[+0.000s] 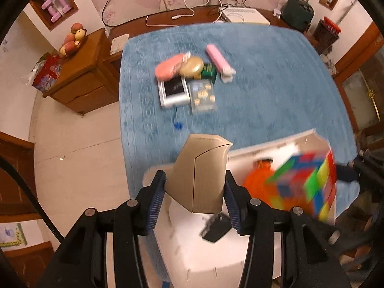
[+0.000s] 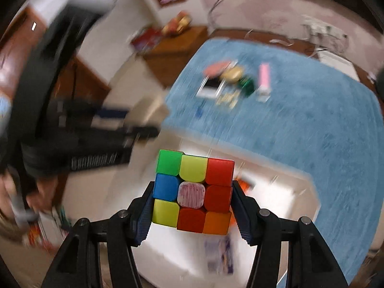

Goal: Organize rigid objects
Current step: 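Carry the beige case and the Rubik's cube over the white tray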

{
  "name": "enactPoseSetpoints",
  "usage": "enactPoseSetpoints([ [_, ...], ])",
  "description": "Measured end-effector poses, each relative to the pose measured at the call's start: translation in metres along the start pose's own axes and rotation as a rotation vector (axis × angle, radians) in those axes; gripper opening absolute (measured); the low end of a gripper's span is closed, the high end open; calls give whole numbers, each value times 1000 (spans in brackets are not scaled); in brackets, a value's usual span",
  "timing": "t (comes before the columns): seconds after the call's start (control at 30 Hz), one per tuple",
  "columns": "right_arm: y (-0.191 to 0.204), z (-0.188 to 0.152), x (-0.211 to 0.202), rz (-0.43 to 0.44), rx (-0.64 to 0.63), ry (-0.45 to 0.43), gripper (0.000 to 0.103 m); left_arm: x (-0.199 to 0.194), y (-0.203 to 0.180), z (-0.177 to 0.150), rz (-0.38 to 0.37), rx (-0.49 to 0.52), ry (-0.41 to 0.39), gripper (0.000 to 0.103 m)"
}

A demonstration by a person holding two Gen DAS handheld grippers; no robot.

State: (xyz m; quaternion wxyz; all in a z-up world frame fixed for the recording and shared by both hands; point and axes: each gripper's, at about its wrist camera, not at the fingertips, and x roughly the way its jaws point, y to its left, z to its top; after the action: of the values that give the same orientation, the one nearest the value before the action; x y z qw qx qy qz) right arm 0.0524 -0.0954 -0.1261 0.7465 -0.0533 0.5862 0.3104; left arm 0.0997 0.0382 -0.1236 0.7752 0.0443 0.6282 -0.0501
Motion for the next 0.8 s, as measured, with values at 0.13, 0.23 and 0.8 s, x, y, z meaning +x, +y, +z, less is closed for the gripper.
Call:
enactPoseSetpoints([
  [0.13, 16, -31, 33, 23, -42, 106, 59, 17, -8, -23, -12, -16, 40, 51],
  [0.23, 19, -42, 53, 51, -55, 159, 59, 30, -11, -34, -30, -35, 63, 51],
  [0.8, 14, -58, 82, 76, -45, 222, 74, 89, -13, -65, -43, -81, 138, 55],
])
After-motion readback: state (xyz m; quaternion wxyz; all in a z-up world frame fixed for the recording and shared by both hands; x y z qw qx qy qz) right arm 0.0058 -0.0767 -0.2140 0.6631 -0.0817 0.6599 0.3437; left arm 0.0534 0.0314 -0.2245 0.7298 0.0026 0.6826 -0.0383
